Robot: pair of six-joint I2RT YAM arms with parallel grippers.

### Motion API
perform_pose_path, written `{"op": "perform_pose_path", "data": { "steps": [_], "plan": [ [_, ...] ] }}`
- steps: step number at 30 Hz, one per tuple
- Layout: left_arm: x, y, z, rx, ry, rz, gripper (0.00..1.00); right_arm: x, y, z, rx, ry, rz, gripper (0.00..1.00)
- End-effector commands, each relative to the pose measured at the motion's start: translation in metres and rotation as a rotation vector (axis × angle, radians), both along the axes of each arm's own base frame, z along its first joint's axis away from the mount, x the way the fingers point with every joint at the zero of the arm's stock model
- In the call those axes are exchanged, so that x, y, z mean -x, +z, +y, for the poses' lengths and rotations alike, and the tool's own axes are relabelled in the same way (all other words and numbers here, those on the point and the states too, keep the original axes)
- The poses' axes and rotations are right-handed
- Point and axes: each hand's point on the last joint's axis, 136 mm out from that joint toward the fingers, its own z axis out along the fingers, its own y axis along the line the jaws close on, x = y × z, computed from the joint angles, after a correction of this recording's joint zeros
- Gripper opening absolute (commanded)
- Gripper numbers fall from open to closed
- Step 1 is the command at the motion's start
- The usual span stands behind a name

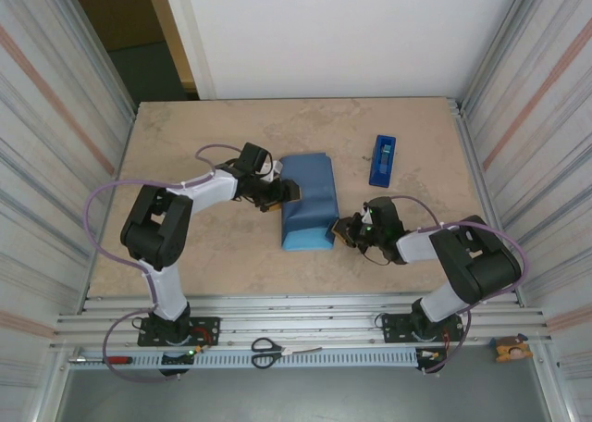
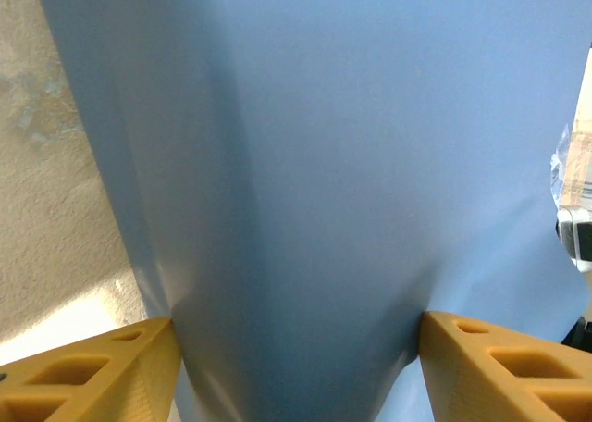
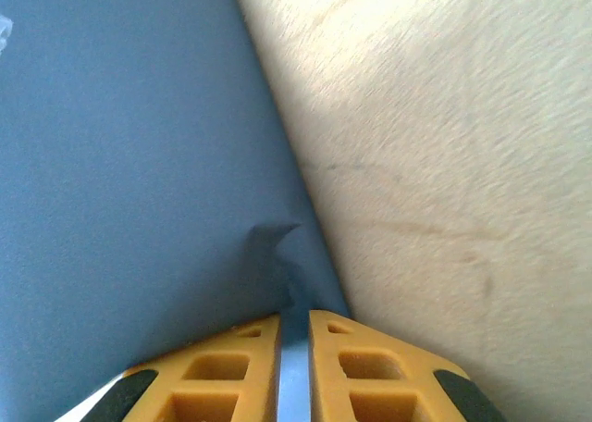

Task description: Wrap the gift box in paper

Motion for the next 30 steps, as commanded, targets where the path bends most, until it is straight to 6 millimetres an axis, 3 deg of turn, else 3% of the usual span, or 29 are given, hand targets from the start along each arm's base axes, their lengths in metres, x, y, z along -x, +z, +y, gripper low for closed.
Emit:
{"op": "perform_pose_path", "data": {
  "steps": [1,7,13,24,30],
  "plan": [
    [0.018,-0.045,0.018,-0.134,0.05,0.104,0.68,-0.006,0.008,-0.002,-0.005,0.007,0.003,0.17],
    [0.018,-0.046,0.016,-0.182,0.087,0.105,0.7,-0.007,0.011,-0.002,-0.008,0.061,-0.005,0.17],
    [0.019,-0.05,0.018,-0.193,0.091,0.114,0.7,0.005,-0.003,0.006,0.012,0.08,0.033,0.17],
    [0.02,-0.043,0.018,-0.209,0.019,0.082,0.69,0.02,-0.01,0.011,0.031,0.088,0.049,0.18],
    [0.021,-0.044,0.019,-0.218,0.01,0.081,0.69,0.01,0.0,0.013,0.001,0.028,0.014,0.15]
  ]
}}
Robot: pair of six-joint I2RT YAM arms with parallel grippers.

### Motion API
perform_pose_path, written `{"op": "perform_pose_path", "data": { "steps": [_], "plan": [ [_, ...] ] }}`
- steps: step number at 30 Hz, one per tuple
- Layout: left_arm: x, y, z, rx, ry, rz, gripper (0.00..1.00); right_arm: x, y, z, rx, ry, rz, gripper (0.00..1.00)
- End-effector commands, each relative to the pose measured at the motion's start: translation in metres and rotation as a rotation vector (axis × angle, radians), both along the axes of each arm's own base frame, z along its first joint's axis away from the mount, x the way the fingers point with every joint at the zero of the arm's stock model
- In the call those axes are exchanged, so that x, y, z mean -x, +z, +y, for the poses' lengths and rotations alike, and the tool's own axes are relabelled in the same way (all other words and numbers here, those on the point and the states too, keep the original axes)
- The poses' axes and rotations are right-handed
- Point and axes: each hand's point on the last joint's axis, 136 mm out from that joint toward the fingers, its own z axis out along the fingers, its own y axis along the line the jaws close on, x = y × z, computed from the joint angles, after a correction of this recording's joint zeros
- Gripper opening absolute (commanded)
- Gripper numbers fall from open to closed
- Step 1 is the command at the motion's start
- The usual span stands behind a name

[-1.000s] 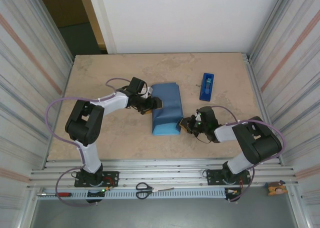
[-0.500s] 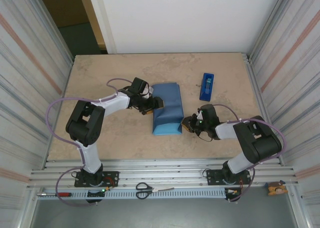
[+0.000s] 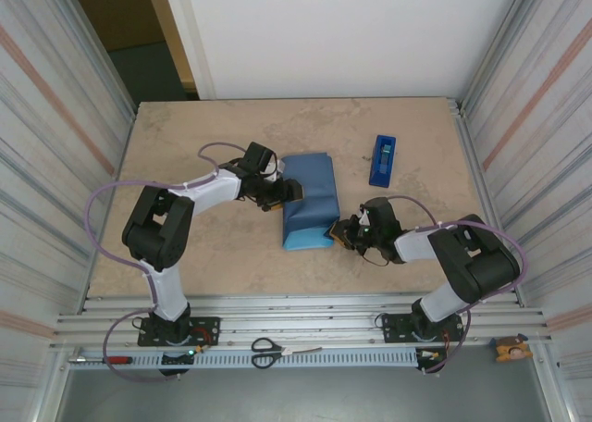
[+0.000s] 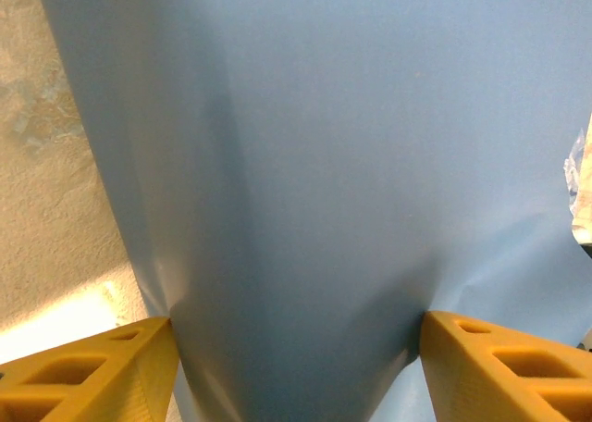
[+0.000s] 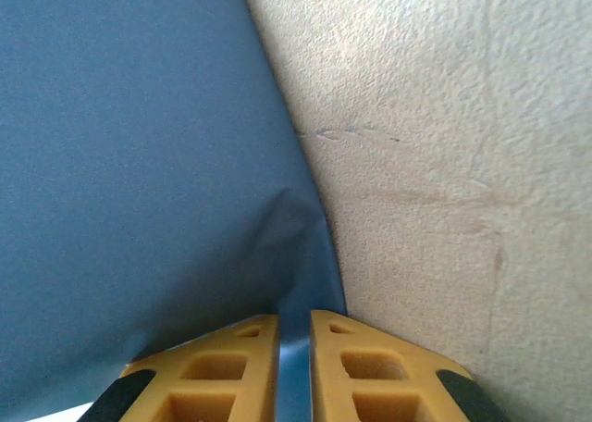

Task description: Wrap the gift box in paper

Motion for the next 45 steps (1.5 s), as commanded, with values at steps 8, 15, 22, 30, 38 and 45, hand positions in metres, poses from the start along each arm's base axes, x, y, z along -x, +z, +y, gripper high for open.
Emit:
{"op": "perform_pose_path", "data": {
  "steps": [8,15,22,30,38,45],
  "plan": [
    [0.024,-0.045,0.025,-0.171,-0.01,0.094,0.7,-0.001,0.014,0.002,0.001,-0.051,-0.022,0.13],
    [0.024,-0.044,0.025,-0.17,-0.024,0.089,0.7,0.0,0.017,0.0,0.016,-0.062,-0.031,0.14],
    [0.026,-0.046,0.024,-0.165,-0.031,0.096,0.7,-0.016,0.025,0.008,-0.003,-0.1,-0.069,0.13],
    [0.026,-0.047,0.024,-0.166,-0.034,0.097,0.7,-0.026,0.031,0.02,-0.01,-0.166,-0.12,0.1],
    [0.026,-0.047,0.024,-0.161,-0.024,0.099,0.7,-0.031,0.033,0.014,-0.008,-0.228,-0.138,0.1],
    [0.028,-0.05,0.023,-0.153,-0.022,0.109,0.7,-0.023,0.024,0.006,-0.02,-0.224,-0.093,0.09]
  ]
}}
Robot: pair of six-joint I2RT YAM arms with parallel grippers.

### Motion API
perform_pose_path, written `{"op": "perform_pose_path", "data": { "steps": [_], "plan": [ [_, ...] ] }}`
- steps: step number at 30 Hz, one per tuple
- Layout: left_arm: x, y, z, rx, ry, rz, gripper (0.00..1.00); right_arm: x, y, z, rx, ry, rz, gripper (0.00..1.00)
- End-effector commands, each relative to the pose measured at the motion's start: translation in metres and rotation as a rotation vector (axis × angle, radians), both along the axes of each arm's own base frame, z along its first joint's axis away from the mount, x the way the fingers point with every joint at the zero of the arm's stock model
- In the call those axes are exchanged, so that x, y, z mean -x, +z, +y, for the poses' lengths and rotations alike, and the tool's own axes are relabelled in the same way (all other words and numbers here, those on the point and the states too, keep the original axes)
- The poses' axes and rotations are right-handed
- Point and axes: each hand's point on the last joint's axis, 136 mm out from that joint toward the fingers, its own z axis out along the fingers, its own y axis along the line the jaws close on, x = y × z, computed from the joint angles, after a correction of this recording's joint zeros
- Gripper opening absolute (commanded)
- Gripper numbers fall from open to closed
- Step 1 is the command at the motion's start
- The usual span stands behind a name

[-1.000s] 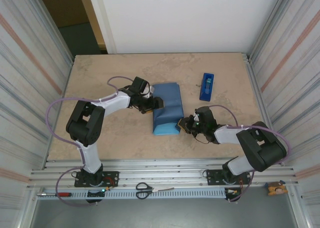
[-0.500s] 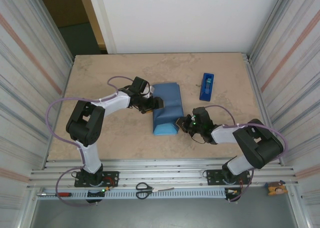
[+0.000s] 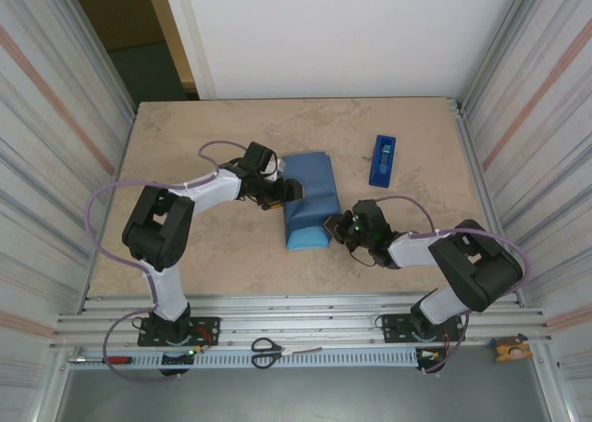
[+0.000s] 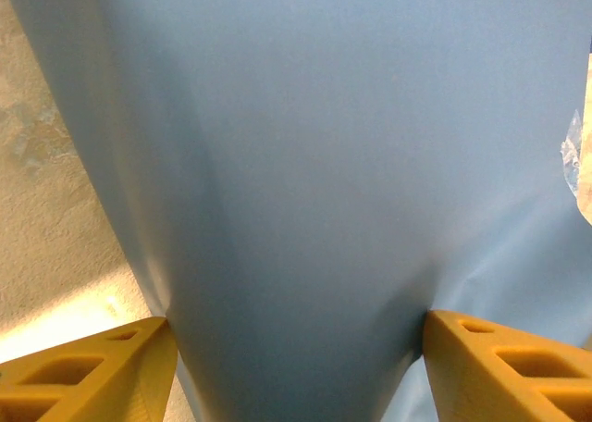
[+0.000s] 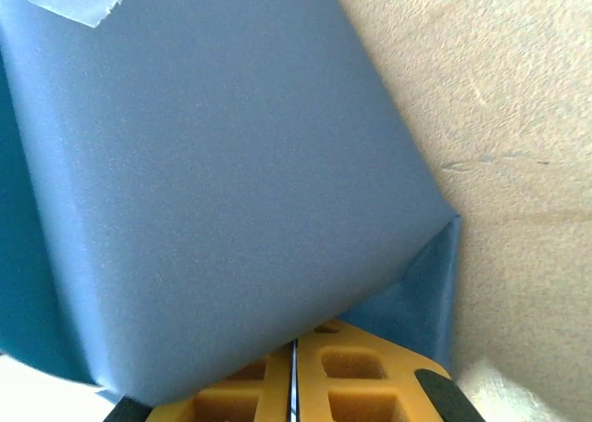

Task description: Wrap the gift box in paper

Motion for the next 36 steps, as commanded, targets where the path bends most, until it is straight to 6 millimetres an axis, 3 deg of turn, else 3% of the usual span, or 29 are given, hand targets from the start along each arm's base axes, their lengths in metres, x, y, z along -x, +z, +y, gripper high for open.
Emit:
{"op": "perform_pose_path", "data": {
  "steps": [1,7,13,31,36],
  "plan": [
    [0.03,-0.05,0.023,-0.152,0.002,0.136,0.7,0.001,-0.002,-0.01,-0.002,-0.038,0.008,0.1],
    [0.032,-0.051,0.024,-0.153,0.02,0.144,0.7,0.022,-0.012,-0.029,0.051,-0.008,0.059,0.11],
    [0.03,-0.05,0.022,-0.147,0.038,0.151,0.7,0.022,-0.017,-0.037,0.054,0.011,0.086,0.11],
    [0.033,-0.053,0.019,-0.143,0.026,0.161,0.7,-0.019,0.007,-0.002,-0.034,-0.011,-0.019,0.05],
    [0.033,-0.053,0.019,-0.142,0.026,0.162,0.7,-0.023,0.003,0.002,-0.037,-0.014,-0.007,0.05]
  ]
}}
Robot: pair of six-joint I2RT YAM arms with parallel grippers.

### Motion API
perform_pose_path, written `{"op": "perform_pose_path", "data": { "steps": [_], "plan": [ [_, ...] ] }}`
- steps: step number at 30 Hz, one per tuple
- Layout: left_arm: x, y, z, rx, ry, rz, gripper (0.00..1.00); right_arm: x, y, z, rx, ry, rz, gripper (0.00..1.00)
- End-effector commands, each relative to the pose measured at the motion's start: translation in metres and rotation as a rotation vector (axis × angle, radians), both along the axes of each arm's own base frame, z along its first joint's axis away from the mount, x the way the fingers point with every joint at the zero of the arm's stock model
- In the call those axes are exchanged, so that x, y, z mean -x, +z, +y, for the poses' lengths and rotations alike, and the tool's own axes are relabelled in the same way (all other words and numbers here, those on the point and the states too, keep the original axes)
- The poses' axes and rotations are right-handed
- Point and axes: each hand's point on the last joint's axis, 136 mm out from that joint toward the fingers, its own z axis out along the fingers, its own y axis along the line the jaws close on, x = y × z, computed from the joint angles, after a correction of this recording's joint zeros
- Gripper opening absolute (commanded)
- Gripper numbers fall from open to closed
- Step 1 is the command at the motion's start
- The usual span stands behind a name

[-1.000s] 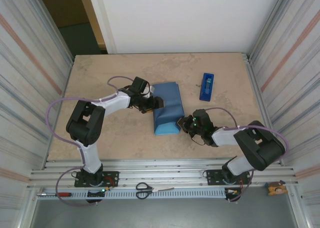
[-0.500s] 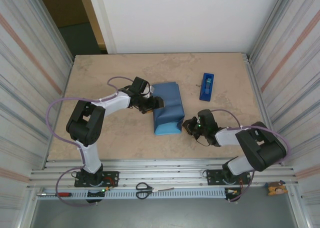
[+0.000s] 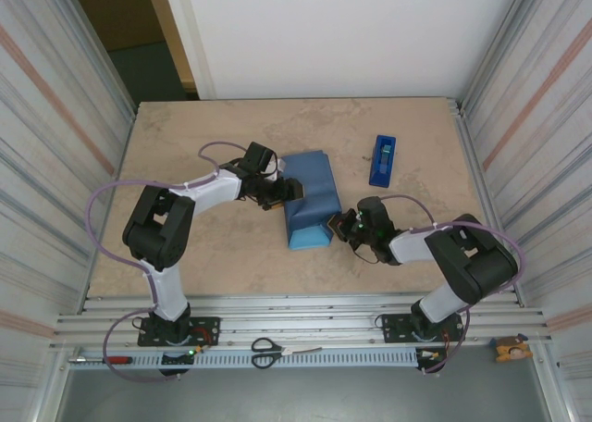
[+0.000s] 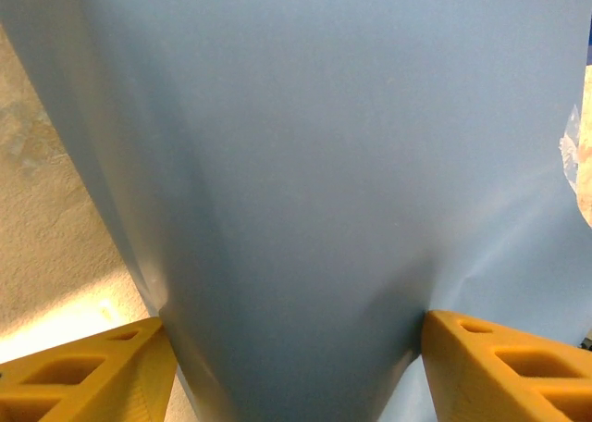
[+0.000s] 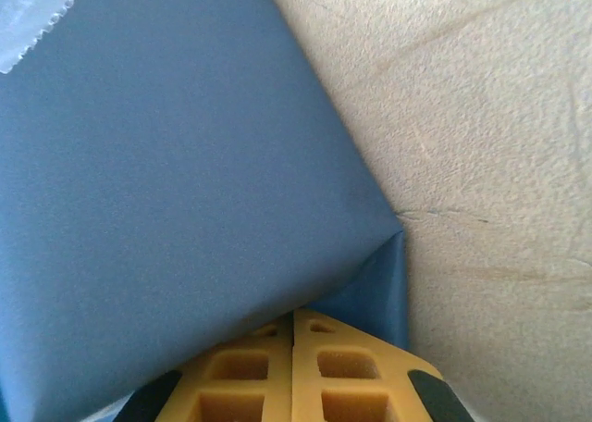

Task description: Wrap the gift box in paper

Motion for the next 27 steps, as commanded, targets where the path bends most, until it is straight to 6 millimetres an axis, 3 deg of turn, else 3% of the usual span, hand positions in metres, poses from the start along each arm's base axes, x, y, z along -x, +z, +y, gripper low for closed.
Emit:
{"op": "perform_pose_path", "data": {
  "steps": [1,9,20,27],
  "plan": [
    [0.035,-0.053,0.02,-0.151,0.0,0.153,0.7,-0.017,0.011,0.008,-0.031,-0.028,-0.036,0.05],
    [0.035,-0.054,0.021,-0.155,0.0,0.153,0.7,-0.015,0.005,0.007,-0.057,-0.069,-0.032,0.05],
    [0.035,-0.054,0.022,-0.156,0.002,0.152,0.7,0.007,-0.009,-0.003,0.02,-0.037,0.042,0.07],
    [0.036,-0.054,0.022,-0.158,0.0,0.151,0.7,0.005,-0.009,0.004,0.023,-0.017,0.054,0.07]
  ]
}}
